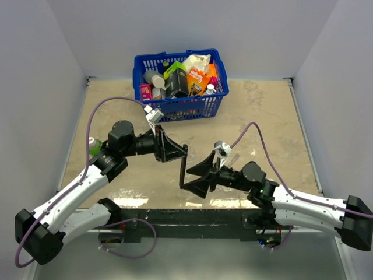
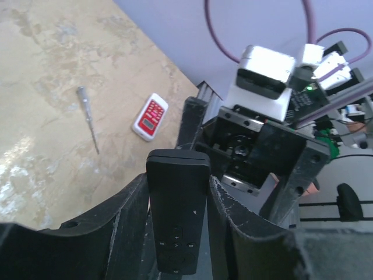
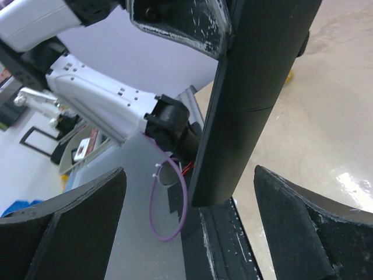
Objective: Unload the batteries from the remote control
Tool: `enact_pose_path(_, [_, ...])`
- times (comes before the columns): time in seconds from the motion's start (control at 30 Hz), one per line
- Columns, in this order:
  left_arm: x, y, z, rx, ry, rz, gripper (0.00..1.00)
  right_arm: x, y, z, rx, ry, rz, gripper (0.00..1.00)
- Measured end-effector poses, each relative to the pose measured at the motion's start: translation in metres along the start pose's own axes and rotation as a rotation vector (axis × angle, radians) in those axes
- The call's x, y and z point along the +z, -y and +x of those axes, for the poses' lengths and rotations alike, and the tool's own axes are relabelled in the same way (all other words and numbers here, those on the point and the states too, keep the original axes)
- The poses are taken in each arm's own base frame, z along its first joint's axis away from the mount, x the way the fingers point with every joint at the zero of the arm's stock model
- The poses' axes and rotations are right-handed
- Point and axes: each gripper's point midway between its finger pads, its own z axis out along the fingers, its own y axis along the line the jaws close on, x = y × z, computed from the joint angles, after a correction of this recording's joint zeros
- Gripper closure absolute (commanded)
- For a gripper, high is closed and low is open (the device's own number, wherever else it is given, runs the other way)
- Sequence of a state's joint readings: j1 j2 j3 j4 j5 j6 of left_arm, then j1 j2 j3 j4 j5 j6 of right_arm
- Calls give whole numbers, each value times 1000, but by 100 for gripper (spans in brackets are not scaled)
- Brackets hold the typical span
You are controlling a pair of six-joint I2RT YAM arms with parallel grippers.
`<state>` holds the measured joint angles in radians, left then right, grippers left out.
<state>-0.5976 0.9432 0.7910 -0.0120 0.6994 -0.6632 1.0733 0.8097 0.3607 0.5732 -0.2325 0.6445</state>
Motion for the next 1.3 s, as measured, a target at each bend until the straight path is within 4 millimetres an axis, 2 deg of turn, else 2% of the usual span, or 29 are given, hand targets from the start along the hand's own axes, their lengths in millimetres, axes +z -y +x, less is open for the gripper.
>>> enact_pose_path(0.13, [0, 13, 0, -13, 10, 75, 100, 5, -4, 8, -8, -25, -46, 11])
enact_pose_path(0.33, [-6, 36, -10, 19, 44, 166, 100, 11, -4, 10, -25, -41, -65, 29])
enact_pose_path(0.37, [-8, 41, -12, 30, 52, 183, 100, 12, -5, 9, -26, -37, -67, 33])
enact_pose_path(0.4, [-9, 45, -14, 37, 60, 201, 100, 12, -5, 9, -27, -35, -69, 44])
enact_pose_path(0.47, [-11, 51, -16, 55, 75, 230, 100, 12, -7, 6, -28, -22, -80, 52])
enact_pose_path(0.5, [-11, 52, -18, 61, 83, 239, 100, 12, -10, 4, -27, -13, -90, 64])
enact_pose_path(0.57, [-11, 54, -20, 63, 97, 253, 100, 11, -14, -1, -24, 7, -101, 75])
enact_pose_path(0.6, [-12, 55, -20, 67, 102, 260, 100, 10, -14, -1, -25, 9, -101, 84])
enact_pose_path(0.7, [-11, 56, -21, 67, 112, 273, 74, 6, -14, -4, -25, 23, -89, 94])
enact_pose_path(0.73, [-10, 55, -21, 66, 113, 272, 60, 4, -14, -5, -26, 25, -79, 95])
enact_pose_path(0.8, [-8, 53, -21, 59, 112, 264, 46, 0, -11, -6, -25, 28, -52, 98])
enact_pose_path(0.83, [-7, 50, -21, 55, 111, 257, 33, -2, -8, -6, -24, 29, -31, 100])
enact_pose_path(0.9, [-6, 44, -19, 55, 106, 230, 20, -7, -2, -8, -23, 39, 15, 100])
enact_pose_path(1.0, [-2, 25, -12, 45, 89, 148, 15, -14, 10, -17, -25, 77, 97, 100])
enact_pose_path(1.07, [-1, 11, -9, 46, 76, 74, 14, -18, 20, -14, -24, 64, 152, 100])
enact_pose_path(1.17, [0, -3, -12, 71, 64, -13, 15, -20, 35, -2, -21, 0, 234, 100])
enact_pose_path(1.3, [5, -29, -17, 110, 23, -145, 15, -22, 64, 25, -3, -152, 393, 100])
